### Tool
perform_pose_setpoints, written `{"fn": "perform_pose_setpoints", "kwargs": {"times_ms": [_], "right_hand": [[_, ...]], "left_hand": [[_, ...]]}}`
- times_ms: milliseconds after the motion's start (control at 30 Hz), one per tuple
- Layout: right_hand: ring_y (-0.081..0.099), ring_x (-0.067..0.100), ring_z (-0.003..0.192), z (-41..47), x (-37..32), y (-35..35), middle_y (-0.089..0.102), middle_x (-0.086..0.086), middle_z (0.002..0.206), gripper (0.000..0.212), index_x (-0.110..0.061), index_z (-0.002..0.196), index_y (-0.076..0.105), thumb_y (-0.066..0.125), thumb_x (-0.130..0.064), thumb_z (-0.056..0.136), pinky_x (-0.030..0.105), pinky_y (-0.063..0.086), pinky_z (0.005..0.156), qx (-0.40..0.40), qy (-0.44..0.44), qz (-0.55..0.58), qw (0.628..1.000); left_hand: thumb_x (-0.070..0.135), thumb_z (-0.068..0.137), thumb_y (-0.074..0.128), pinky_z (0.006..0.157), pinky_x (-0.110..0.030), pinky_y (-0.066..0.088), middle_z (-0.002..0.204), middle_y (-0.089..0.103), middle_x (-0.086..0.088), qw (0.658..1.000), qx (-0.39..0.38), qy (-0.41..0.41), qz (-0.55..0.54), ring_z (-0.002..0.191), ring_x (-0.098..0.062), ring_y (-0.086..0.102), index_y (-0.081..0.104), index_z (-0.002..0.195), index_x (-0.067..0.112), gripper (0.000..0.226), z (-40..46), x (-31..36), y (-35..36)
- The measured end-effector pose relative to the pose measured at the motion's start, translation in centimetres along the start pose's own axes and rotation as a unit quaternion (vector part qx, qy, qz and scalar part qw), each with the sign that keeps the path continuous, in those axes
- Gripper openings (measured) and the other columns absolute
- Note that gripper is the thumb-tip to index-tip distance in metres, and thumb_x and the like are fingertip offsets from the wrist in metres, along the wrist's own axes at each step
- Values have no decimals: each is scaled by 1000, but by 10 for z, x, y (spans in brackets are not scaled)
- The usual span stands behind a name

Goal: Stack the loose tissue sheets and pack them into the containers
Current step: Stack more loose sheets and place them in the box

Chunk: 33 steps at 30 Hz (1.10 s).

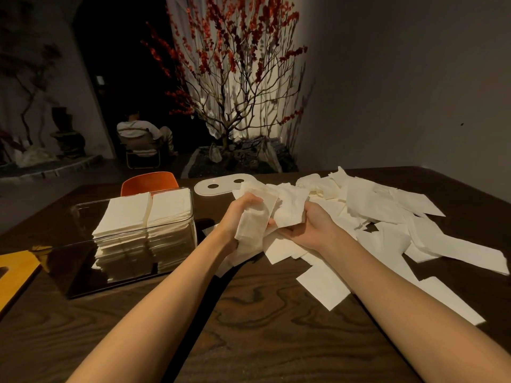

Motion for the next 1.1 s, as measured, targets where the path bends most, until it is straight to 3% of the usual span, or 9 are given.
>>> {"fn": "perform_pose_setpoints", "kwargs": {"times_ms": [133, 267, 400, 533, 600, 733, 900, 967, 1100], "right_hand": [[53, 34, 119, -3, 0, 3, 60, 15, 127, 34, -15, 128, 57, 44, -28, 99, 49, 44, 97, -2, 2, 4, 1000], [56, 37, 115, -6, -5, 1, 63, 17, 119, 42, -15, 107, 59, 43, -53, 96, 53, 44, 100, 19, -1, 17, 1000], [61, 37, 102, -11, -5, -4, 60, 20, 113, 22, -12, 111, 54, 62, -15, 91, 55, 53, 85, 65, -2, -57, 996], [59, 34, 95, -12, -7, -13, 55, 18, 116, 29, -14, 119, 47, 58, -10, 93, 51, 54, 61, 134, -11, -107, 985], [59, 29, 94, -12, -12, -14, 55, 13, 116, 25, -17, 116, 46, 57, -14, 94, 48, 56, 69, 164, -32, -146, 975], [61, 27, 92, -13, -11, -5, 60, 9, 104, 20, -17, 116, 46, 53, -17, 97, 45, 56, 82, 159, -54, -140, 976], [61, 33, 97, -19, 2, 10, 63, 16, 104, 16, -10, 111, 52, 47, -19, 99, 48, 51, 84, 98, -40, -9, 994], [61, 32, 92, -21, 4, 12, 63, 15, 96, 14, -13, 96, 52, 46, -25, 99, 50, 49, 92, 84, -40, 12, 996], [59, 35, 107, -18, 6, 8, 64, 16, 109, 24, -18, 113, 52, 45, -36, 98, 54, 47, 95, 79, -37, 12, 996]], "left_hand": [[23, 93, 49, 50, -17, 51, 95, 55, -10, 997, -4, 4, 75, 76, -15, 58, 51, 109, 12, 19, 2, -1, 5], [29, 87, 57, 60, -24, 52, 100, 55, -11, 997, -5, -2, 81, 80, -18, 60, 52, 101, 16, 20, 3, -3, 7], [22, 96, 44, 50, -18, 52, 93, 57, -11, 999, 35, -4, 22, 72, -16, 58, 50, 93, 15, 9, 1, -2, 4], [33, 95, 45, 59, -27, 47, 89, 61, -9, 984, 102, -44, -136, 68, -15, 53, 52, 89, 13, 22, 0, -5, -9], [38, 94, 43, 64, -29, 42, 95, 64, -11, 975, 84, -73, -194, 65, -15, 48, 52, 92, 13, 26, 0, -7, -9], [34, 92, 46, 61, -25, 42, 76, 53, -7, 986, 129, -58, -90, 61, -12, 46, 53, 86, 11, 24, 1, -6, -19], [33, 93, 46, 70, -30, 41, 106, 56, -12, 987, 138, 10, 84, 93, -21, 53, 55, 116, 5, 37, 1, 4, -8], [27, 93, 46, 66, -28, 38, 98, 54, -14, 986, 133, 39, 92, 87, -20, 50, 55, 104, 4, 28, 0, 9, -4], [29, 95, 45, 63, -23, 40, 93, 58, -8, 987, 122, 32, 101, 78, -13, 53, 56, 107, 7, 27, -1, 10, -3]]}}
Point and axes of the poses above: each hand's wrist, its own z-axis towards the middle knuckle, its own y-axis out of the palm, x = y × z, the point moved 8 cm from there along z, towards the middle knuckle
